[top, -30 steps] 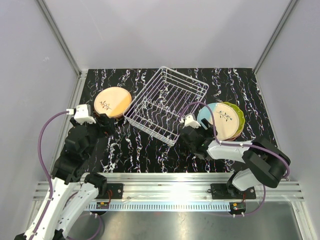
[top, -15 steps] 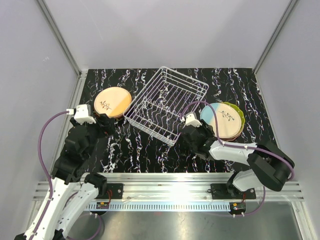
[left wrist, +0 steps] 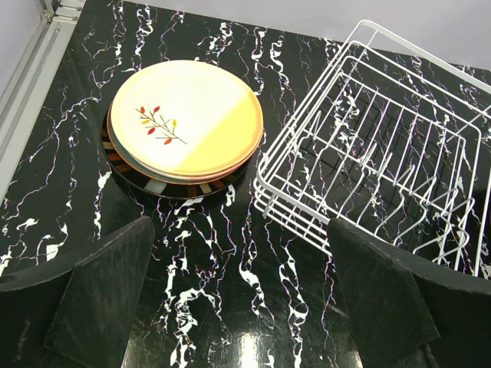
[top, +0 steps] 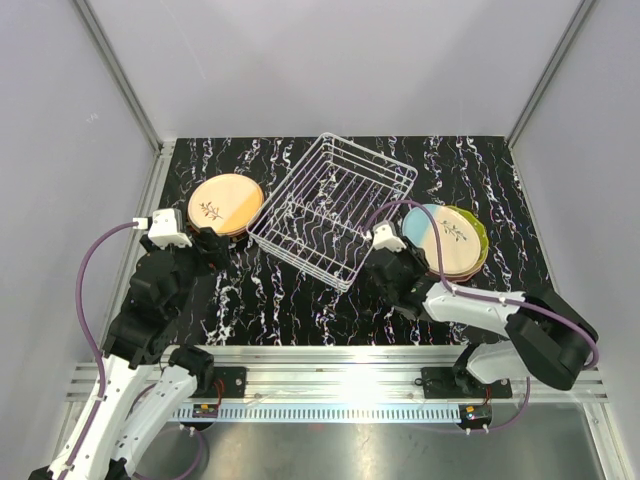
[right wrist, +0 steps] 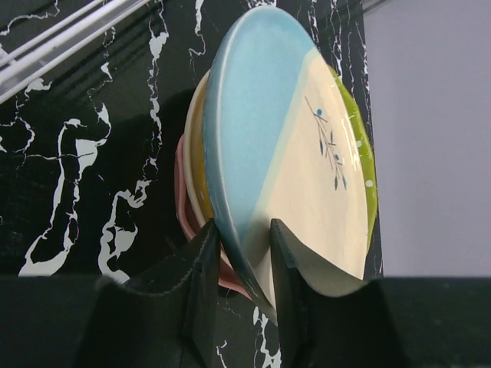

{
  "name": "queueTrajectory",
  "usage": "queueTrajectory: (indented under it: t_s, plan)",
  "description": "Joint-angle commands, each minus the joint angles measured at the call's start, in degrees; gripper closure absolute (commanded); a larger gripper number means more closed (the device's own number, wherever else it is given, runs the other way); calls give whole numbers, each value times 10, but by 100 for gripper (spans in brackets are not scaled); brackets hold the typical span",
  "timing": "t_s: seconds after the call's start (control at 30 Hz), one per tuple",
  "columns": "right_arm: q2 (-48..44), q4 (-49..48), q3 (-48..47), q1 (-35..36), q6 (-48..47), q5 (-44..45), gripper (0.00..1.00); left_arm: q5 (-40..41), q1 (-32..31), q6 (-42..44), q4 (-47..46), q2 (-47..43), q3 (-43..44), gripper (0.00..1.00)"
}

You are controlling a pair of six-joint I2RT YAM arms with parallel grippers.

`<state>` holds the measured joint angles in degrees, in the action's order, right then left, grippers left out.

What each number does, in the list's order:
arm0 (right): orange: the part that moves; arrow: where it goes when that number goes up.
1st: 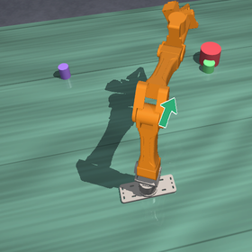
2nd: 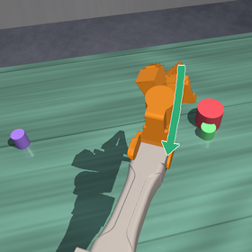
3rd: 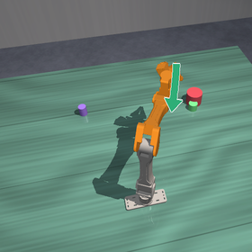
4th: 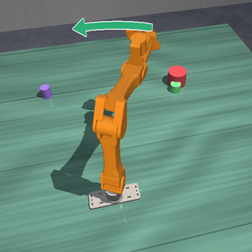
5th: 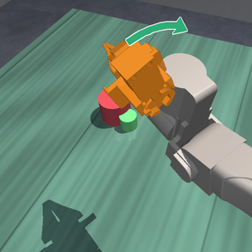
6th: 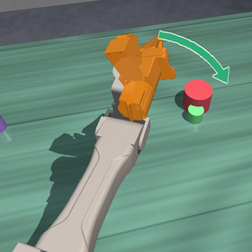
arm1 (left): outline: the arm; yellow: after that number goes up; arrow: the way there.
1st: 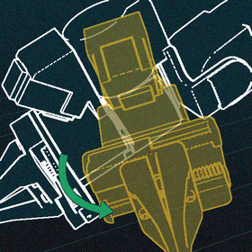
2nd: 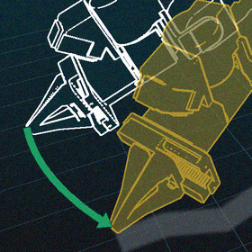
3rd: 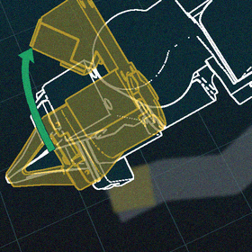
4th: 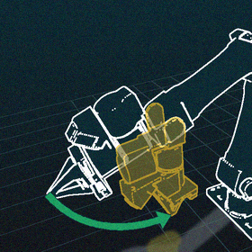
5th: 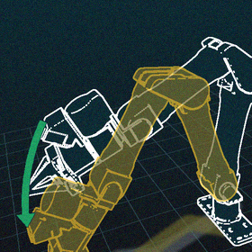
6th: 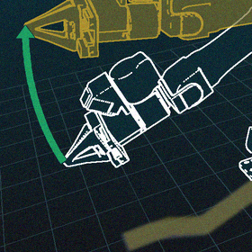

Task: Load the plates into the dish rack
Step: Grab a plate with the right arm

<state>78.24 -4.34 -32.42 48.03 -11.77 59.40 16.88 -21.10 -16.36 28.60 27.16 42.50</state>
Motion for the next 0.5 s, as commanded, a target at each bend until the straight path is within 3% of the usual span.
queueTrajectory:
  t_s: [0.0, 0.47]
  plan:
    - [-45, -12, -7, -5, 18, 20, 82, -10, -3, 2, -25, 6, 4, 1]
    - [-140, 34, -25, -3, 17, 5, 93, -9, -3, 2, -24, 7, 3, 1]
